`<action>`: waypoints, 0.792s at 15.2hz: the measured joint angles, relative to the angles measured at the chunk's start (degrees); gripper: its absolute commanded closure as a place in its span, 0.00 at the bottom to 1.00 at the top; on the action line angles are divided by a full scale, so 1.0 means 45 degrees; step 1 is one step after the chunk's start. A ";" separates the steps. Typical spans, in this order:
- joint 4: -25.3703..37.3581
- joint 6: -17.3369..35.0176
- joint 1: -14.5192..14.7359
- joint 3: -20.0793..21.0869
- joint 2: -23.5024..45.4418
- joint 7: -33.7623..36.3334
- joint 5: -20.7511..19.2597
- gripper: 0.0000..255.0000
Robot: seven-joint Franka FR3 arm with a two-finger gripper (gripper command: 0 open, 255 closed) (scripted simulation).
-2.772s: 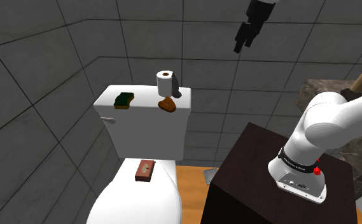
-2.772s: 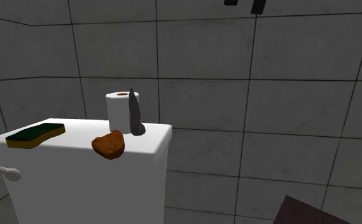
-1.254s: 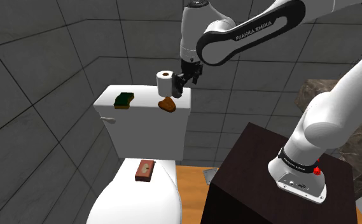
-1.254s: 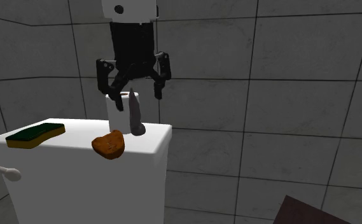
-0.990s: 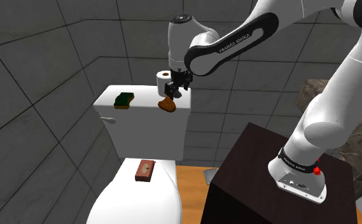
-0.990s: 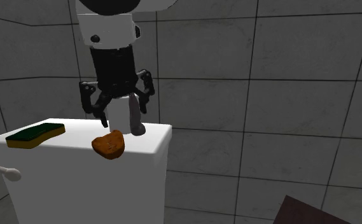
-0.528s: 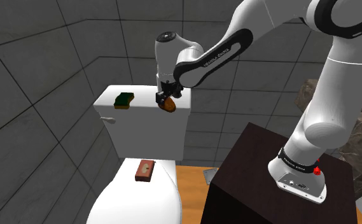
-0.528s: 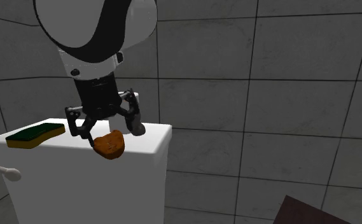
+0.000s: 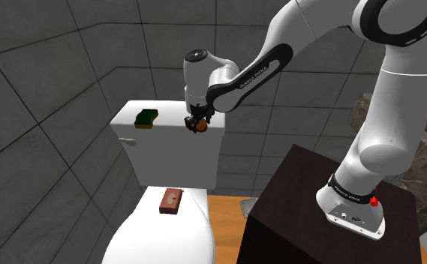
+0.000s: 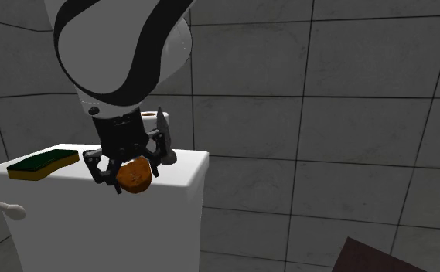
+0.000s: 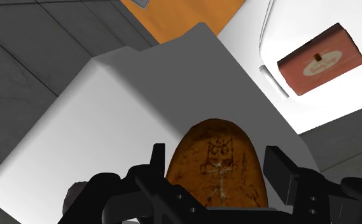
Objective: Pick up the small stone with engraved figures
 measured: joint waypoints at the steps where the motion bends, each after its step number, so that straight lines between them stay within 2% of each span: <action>1: 0.0001 0.0003 0.0001 -0.0001 0.0004 0.0004 -0.0006 1.00; 8: 0.0004 0.0000 0.0004 0.0000 0.0005 0.0013 -0.0012 1.00; 12: 0.0121 -0.0395 -0.0037 0.0073 -0.0331 -0.0268 0.0281 1.00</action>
